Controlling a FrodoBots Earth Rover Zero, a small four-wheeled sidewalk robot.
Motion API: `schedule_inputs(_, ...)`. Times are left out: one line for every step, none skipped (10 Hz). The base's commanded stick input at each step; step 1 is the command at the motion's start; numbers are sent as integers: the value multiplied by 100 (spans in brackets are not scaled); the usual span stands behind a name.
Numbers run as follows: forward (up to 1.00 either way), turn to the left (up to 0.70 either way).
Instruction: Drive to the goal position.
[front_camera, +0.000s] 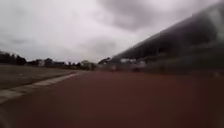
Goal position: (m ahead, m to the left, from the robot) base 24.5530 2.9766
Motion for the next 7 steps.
schedule_inputs(100, 0)
schedule_inputs(100, 0)
schedule_inputs(100, 0)
schedule_inputs(100, 0)
schedule_inputs(100, 0)
schedule_inputs(100, 0)
schedule_inputs(100, 0)
